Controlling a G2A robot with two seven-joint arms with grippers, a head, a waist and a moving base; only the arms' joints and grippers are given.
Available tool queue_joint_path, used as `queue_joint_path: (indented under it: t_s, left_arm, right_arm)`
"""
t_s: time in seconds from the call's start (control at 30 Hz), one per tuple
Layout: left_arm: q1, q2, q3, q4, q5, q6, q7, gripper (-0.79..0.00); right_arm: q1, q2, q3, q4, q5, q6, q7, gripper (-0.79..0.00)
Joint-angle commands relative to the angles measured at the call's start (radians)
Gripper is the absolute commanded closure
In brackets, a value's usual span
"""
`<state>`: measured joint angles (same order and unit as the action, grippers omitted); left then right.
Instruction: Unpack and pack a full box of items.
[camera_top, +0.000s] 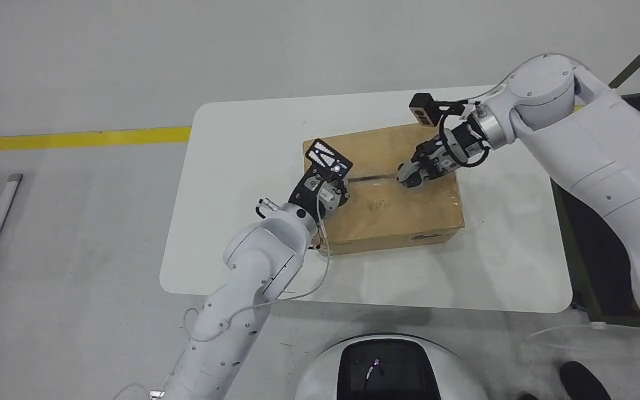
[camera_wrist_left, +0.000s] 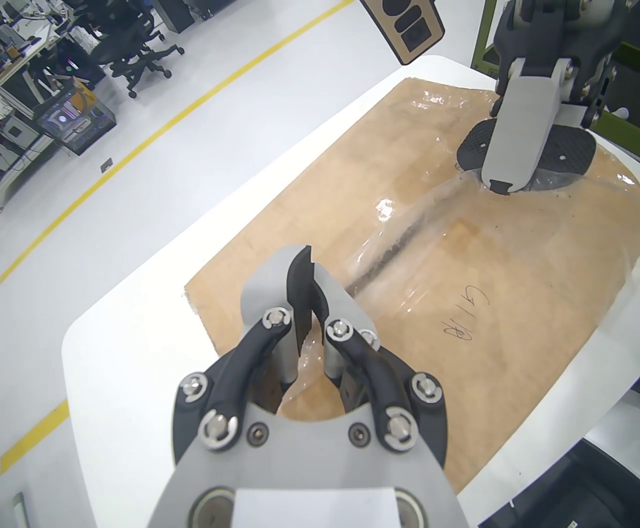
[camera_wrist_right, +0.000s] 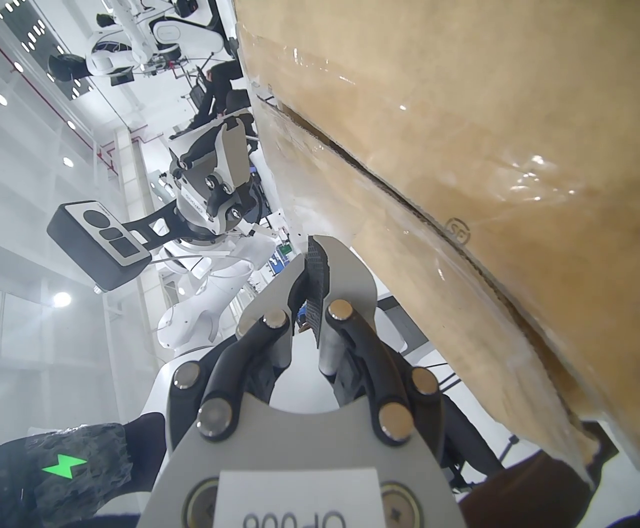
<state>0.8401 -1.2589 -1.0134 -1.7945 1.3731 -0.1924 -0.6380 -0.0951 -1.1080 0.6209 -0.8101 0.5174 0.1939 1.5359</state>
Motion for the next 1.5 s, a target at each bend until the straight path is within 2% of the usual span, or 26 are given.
queue_joint_path:
  t_s: [0.0,0.43,0.7,1.0,1.47]
  left_arm:
    - [0.0,-0.001,0.0,0.002,0.002,-0.003,0.0,0.0]
    - [-0.004,-0.013,0.014,0.031,0.021,-0.013,-0.001,0.0]
    - [-0.001,-0.017,-0.003,-0.011,0.026,0.003,0.001,0.0]
    - [0.022,-0.019,-0.006,-0.047,0.031,-0.036,-0.001,0.0]
    - [-0.003,-0.034,0.023,0.037,0.044,-0.037,-0.011,0.0]
  right_arm:
    - [0.002,0.002,-0.004,-0.001,0.003,0.002,0.0,0.0]
    - [0.01,0.007,-0.025,0.014,0.022,0.003,0.0,0.0]
    - [0.013,0.001,-0.016,0.037,0.015,-0.003,-0.001,0.0]
    - [0.01,-0.006,-0.013,0.052,0.006,0.005,0.0,0.0]
    - [0.001,-0.015,-0.001,0.071,-0.002,0.016,-0.006,0.0]
